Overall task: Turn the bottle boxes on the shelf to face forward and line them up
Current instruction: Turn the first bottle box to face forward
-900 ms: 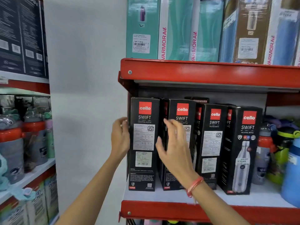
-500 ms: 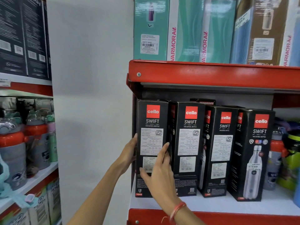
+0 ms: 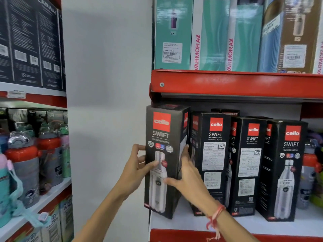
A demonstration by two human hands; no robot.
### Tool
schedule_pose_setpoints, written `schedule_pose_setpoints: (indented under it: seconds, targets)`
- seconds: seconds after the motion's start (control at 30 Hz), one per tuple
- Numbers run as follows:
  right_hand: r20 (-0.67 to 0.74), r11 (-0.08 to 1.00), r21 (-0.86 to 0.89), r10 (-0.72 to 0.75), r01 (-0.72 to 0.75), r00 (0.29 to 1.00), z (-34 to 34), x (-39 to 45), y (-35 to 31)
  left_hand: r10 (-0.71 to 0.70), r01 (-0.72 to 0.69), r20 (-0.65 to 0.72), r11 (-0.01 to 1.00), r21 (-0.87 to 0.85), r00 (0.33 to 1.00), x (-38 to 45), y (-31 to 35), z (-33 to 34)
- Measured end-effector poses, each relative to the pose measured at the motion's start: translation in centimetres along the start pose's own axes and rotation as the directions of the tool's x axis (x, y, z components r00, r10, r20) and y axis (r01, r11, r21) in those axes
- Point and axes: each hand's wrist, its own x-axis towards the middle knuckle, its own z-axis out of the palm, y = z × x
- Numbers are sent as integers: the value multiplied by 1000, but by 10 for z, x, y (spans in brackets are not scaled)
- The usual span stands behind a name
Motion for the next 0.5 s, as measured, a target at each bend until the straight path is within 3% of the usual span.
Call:
schedule_pose_setpoints:
  seconds: [0.2, 0.37, 0.5]
  targets:
    - [-137, 998, -65, -5, -4, 991, 3, 18, 9, 60, -24, -221, 986, 163, 973, 8, -9, 28]
    - [-248, 960, -249, 62, -125, 967, 16, 19, 21, 38, 19, -241, 973, 228, 970, 14, -26, 45]
    - [-317, 902, -405, 15, -149, 948, 23, 21, 28, 51, 32, -279, 958, 285, 959, 19, -26, 53]
